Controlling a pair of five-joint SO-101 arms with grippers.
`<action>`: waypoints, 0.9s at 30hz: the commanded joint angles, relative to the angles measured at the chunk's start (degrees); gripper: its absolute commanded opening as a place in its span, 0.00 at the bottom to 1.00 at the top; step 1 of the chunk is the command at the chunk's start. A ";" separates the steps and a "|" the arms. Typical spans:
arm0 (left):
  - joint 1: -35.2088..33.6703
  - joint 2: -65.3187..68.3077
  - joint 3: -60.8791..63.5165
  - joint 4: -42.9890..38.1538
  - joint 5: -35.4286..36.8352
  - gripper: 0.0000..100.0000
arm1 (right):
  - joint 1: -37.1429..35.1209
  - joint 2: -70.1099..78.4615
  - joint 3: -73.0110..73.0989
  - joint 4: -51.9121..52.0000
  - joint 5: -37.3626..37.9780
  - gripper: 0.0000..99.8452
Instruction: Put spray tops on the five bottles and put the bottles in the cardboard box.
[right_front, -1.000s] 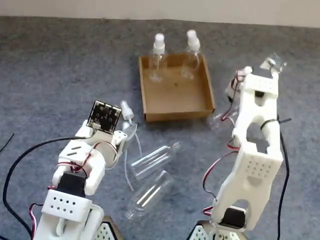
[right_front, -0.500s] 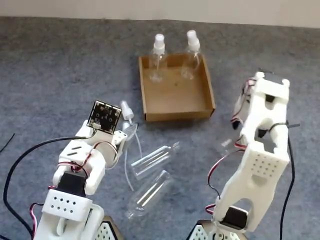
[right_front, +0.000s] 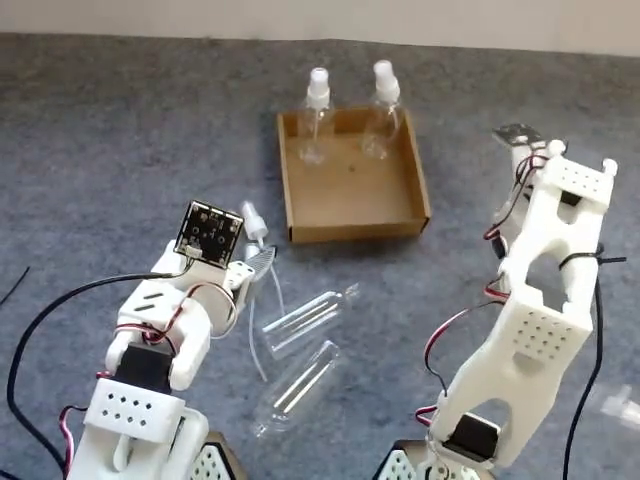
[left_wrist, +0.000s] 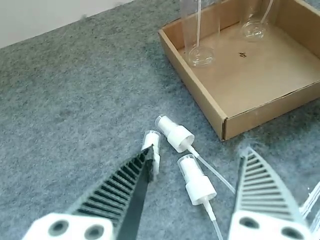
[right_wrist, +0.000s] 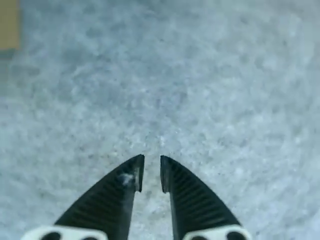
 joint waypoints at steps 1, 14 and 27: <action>-0.31 0.40 -0.40 -1.23 -0.09 0.25 | -0.84 -1.19 -2.77 -0.40 0.53 0.02; -0.31 0.48 -0.22 -1.32 -0.09 0.20 | -5.67 4.62 1.01 -14.37 -4.75 0.18; -0.40 0.04 0.31 -1.32 -0.26 0.20 | -8.13 49.63 -19.30 -81.80 -8.79 0.01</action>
